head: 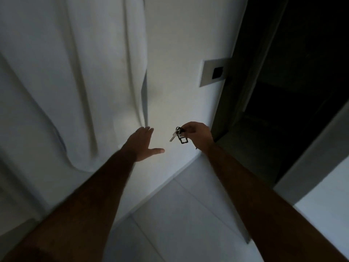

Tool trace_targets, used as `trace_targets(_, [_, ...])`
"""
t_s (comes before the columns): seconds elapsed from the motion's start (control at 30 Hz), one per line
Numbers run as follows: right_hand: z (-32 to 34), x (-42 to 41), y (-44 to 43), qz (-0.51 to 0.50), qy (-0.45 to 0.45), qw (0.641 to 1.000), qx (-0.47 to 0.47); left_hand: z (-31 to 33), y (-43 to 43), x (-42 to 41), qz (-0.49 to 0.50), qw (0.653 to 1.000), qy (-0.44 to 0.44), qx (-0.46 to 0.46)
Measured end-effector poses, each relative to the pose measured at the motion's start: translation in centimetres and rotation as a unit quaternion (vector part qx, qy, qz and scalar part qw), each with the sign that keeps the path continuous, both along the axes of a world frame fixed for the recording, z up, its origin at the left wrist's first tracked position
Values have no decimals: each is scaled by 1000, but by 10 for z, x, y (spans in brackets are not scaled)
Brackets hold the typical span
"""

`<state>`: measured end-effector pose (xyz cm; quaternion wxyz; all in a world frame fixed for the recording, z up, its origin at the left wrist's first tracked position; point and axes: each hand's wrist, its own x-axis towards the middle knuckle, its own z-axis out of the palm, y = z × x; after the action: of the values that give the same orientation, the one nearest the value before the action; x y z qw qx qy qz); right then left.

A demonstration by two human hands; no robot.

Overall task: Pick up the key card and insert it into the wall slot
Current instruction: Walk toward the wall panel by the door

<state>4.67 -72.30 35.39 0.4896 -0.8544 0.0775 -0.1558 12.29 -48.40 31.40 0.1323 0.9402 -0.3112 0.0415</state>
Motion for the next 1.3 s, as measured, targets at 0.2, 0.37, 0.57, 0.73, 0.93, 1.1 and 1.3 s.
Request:
trace_targets(0.2, [35,-3,-60,-40,-43,998,1,33,-64,11,-47,999,-26,-4])
trace_targets(0.37, [53,6,-89,-65,-71,995,10,54,-102,37,-80,996,-41,-2])
trace_targets(0.57, [82,18,-119,-125,-94,988,-2,87,-146,82,-155,980,-117,42])
trace_targets(0.73, [93,15,-150,-174,-93,980,-24,106,-195,101,-185,976,-111,21])
trace_targets(0.93, [100,16,-204,-188,-95,977,-31,114,-250,117,-224,961,-158,33])
trace_targets(1.1, [110,25,-258,-172,-106,979,-19,124,-299,126,-215,962,-168,22])
trace_targets(1.3, [124,42,-324,-140,-97,985,-12,133,-366,141,-172,975,-138,-39])
